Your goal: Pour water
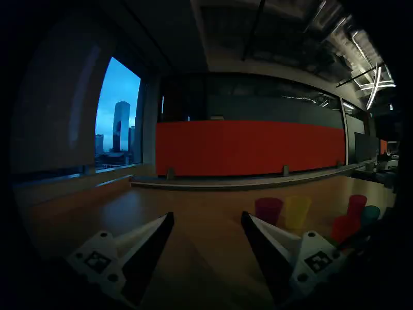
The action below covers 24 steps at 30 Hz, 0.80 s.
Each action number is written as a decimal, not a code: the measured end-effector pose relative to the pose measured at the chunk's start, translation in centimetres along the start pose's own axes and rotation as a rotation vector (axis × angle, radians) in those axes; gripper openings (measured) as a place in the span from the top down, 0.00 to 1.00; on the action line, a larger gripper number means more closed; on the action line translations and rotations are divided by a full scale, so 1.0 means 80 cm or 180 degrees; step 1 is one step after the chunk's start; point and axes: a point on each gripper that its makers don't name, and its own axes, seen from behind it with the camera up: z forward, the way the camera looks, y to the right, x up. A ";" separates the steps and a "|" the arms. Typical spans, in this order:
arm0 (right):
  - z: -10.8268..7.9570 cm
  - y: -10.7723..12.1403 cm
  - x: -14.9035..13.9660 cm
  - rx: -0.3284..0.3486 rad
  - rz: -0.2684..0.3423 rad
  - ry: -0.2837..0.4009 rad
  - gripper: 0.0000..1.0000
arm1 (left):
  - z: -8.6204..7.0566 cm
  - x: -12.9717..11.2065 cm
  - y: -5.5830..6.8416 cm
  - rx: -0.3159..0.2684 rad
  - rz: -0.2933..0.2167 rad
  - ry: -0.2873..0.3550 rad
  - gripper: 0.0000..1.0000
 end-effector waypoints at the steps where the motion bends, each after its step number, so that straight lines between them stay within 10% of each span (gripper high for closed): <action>1: 0.000 0.000 0.000 0.0000 0.0000 0.0000 0.01 | 0.000 0.000 0.000 0.0000 0.0000 0.0000 0.03; 24: -0.001 0.000 0.000 0.0000 0.0001 -0.0001 0.01 | 0.003 -0.008 0.000 0.0000 -0.0006 0.0005 0.04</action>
